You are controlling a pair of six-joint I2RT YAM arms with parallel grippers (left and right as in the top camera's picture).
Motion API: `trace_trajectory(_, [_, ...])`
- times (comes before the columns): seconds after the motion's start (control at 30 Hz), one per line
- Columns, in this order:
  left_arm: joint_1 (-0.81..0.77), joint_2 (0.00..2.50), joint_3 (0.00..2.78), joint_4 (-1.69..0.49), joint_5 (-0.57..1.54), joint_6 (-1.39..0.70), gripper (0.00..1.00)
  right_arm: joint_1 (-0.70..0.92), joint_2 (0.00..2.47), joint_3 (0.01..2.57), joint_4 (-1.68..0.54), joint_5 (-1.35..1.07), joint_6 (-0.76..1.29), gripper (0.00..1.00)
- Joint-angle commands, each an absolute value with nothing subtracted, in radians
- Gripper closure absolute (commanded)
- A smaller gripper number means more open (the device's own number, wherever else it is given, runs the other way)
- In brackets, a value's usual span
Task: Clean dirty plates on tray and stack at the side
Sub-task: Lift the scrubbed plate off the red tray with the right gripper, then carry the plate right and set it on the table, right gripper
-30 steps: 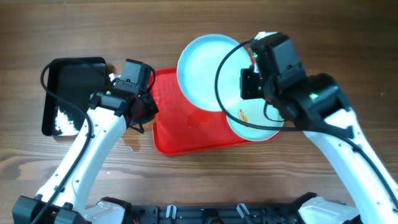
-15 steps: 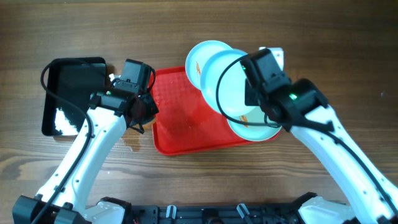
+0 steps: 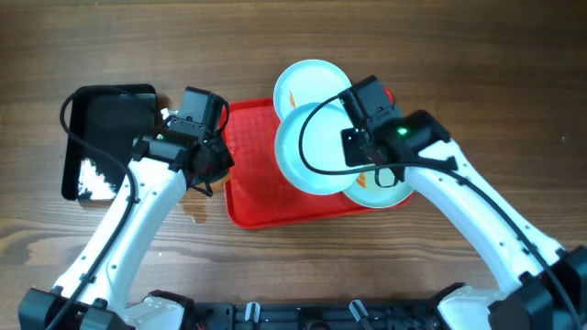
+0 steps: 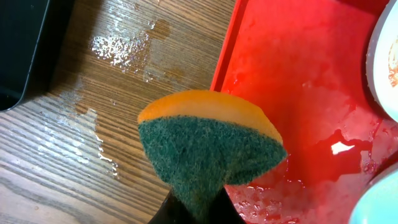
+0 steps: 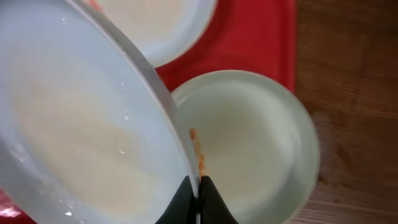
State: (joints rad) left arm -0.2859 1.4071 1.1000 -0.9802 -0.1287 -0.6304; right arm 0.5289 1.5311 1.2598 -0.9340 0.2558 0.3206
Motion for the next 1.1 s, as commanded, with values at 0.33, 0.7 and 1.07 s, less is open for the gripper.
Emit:
trace_trajectory(0.33, [-0.281,1.41,1.113,-0.977,-0.125,-0.629,0.96,0.774,1.482,1.269,-0.805,1.276,0.291,0.96])
trace_trajectory(0.7, [-0.281,1.41,1.113,-0.978,-0.125,-0.629,0.96,0.846,1.482,1.269,-0.722,1.351,0.163,0.96])
trace_trajectory(1.07, [-0.281,1.411,1.113,-0.979,-0.125,-0.629,0.96,0.848,1.482,1.269,-0.716,1.258,0.109,0.96])
